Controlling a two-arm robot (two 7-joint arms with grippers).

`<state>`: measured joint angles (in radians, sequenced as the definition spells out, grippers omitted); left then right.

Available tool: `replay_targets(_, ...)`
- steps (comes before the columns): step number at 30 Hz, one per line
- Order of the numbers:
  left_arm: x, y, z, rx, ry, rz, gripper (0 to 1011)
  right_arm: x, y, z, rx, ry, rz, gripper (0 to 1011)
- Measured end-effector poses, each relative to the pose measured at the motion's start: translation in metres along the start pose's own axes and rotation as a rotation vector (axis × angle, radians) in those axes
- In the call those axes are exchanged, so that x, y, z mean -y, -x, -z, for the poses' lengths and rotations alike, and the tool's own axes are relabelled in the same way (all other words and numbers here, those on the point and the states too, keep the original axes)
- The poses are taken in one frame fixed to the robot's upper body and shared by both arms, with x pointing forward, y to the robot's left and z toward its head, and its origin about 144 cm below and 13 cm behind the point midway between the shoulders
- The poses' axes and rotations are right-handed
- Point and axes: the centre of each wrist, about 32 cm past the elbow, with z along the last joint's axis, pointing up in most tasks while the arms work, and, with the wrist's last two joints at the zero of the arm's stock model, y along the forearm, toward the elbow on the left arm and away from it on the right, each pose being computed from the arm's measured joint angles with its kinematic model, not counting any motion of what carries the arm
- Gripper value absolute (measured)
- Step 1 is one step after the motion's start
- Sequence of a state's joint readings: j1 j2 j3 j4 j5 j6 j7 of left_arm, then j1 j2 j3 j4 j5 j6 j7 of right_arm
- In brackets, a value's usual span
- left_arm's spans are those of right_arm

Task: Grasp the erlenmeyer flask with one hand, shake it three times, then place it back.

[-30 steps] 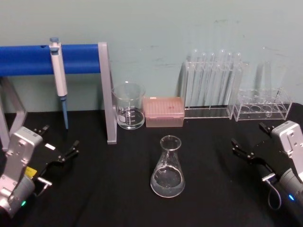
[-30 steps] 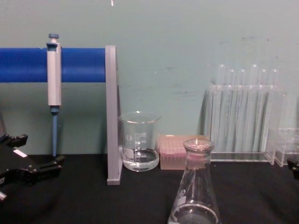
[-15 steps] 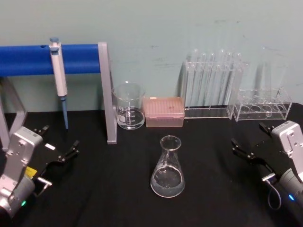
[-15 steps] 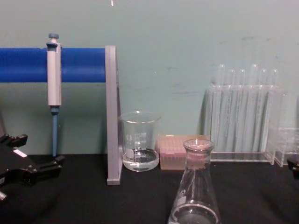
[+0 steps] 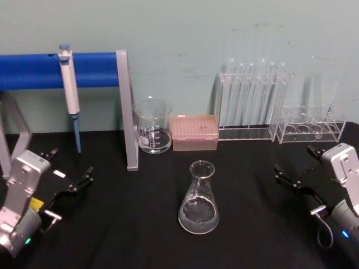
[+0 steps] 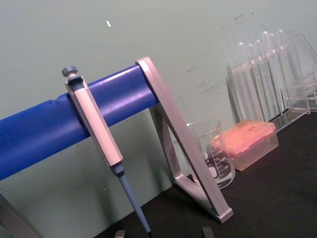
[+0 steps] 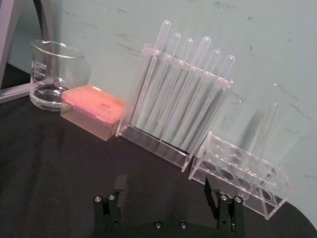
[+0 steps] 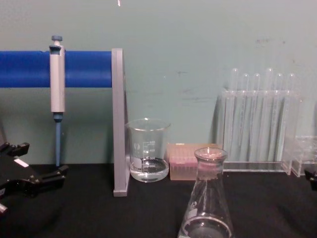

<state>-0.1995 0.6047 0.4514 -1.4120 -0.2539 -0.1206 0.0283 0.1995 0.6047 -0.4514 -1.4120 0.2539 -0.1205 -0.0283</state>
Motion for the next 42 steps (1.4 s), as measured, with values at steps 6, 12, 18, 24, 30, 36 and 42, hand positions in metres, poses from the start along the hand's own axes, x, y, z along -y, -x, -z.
replay_targets(6,0.0,0.0,0.0,0.0,0.0,0.0,1001,0.0,0.0,0.0,0.0,0.0,0.0,1000)
replay_targets(12,0.0,0.0,0.0,0.0,0.0,0.0,1001,0.002,0.001,-0.004,-0.034,-0.004,-0.004,1000)
replay_targets(18,0.0,0.0,0.0,0.0,0.0,0.0,1001,0.006,0.003,-0.012,-0.098,-0.007,-0.027,1000)
replay_targets(24,0.0,0.0,0.0,0.0,0.0,0.0,1001,0.01,0.007,-0.024,-0.175,-0.016,-0.096,1000)
replay_targets(30,0.0,0.0,0.0,0.0,0.0,0.0,1001,0.013,0.013,-0.032,-0.234,-0.02,-0.171,1000)
replay_targets(36,0.0,0.0,0.0,0.0,0.0,0.0,1001,0.013,0.023,-0.038,-0.285,-0.018,-0.252,1000)
replay_targets(42,0.0,0.0,0.0,0.0,0.0,0.0,1001,0.013,0.034,-0.043,-0.32,-0.021,-0.32,1000)
